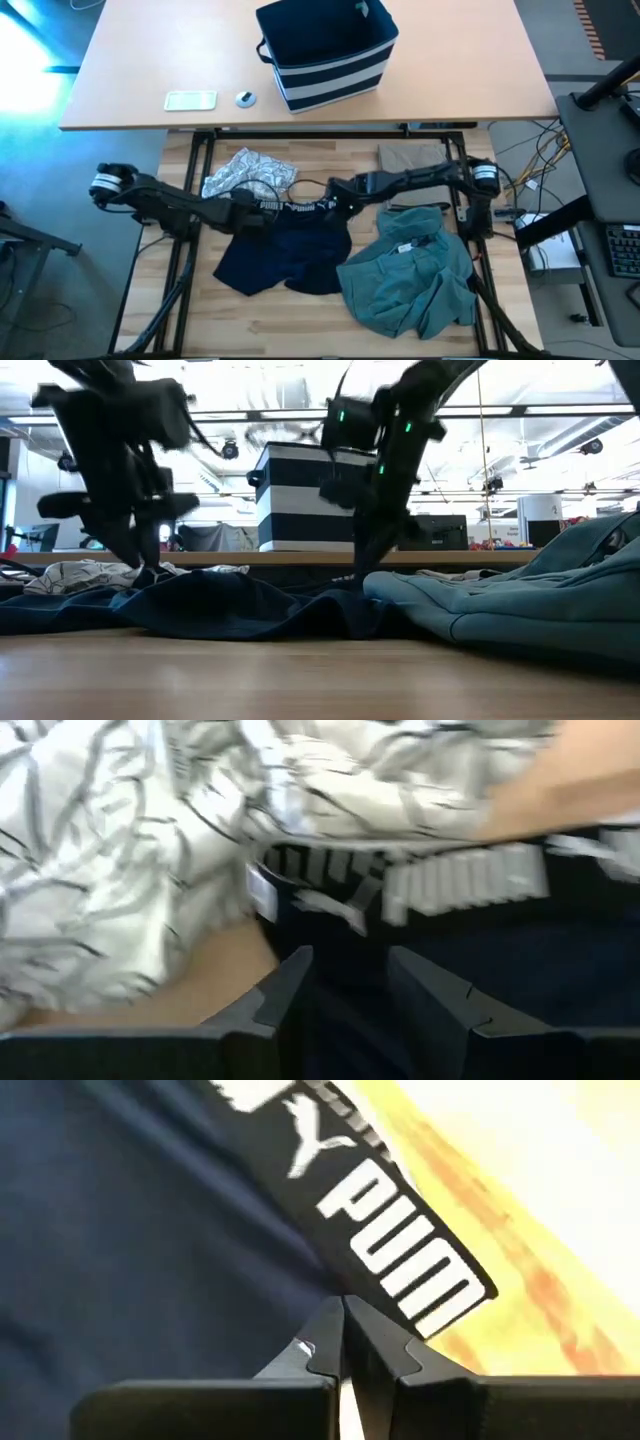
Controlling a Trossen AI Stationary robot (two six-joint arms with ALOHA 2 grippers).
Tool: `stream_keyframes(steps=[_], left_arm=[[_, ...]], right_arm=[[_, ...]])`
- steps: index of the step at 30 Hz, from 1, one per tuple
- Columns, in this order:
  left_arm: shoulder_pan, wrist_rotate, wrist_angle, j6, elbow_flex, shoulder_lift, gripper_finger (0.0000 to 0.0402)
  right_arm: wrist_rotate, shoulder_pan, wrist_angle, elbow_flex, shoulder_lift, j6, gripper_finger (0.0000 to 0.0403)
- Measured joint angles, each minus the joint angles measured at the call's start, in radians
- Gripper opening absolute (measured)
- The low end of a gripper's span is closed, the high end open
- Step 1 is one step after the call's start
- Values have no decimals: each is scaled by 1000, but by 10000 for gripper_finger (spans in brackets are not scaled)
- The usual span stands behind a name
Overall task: Fold Laundry from Bin
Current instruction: Fold the blue boxer
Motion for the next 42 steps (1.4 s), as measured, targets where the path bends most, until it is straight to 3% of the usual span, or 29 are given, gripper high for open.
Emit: stream_keyframes(steps=[4, 9, 13, 17, 21, 27, 38, 42], left_arm=[[128, 4, 45, 95, -42, 68, 115], [243, 57, 45, 179, -63, 75, 115], [237, 61, -32, 199, -35, -10, 115], [188, 63, -141, 134, -8, -123, 115], [121, 73, 12, 100, -33, -198, 115], [120, 76, 288, 105, -129, -128, 115], [127, 116, 293, 82, -139, 26, 115], [127, 125, 291, 98, -137, 27, 115]], right_arm=[[22, -73, 36, 3, 56, -3, 9], [21, -124, 205, 7, 78, -46, 9], [-35, -114, 308, 10, 10, -137, 9], [-40, -102, 118, 10, -47, -114, 9], [-77, -53, -63, 1, -58, -89, 9], [-130, 26, 21, -29, 5, -75, 9], [-151, 28, 281, 2, 97, -57, 9], [-159, 26, 238, 6, 100, -57, 9]])
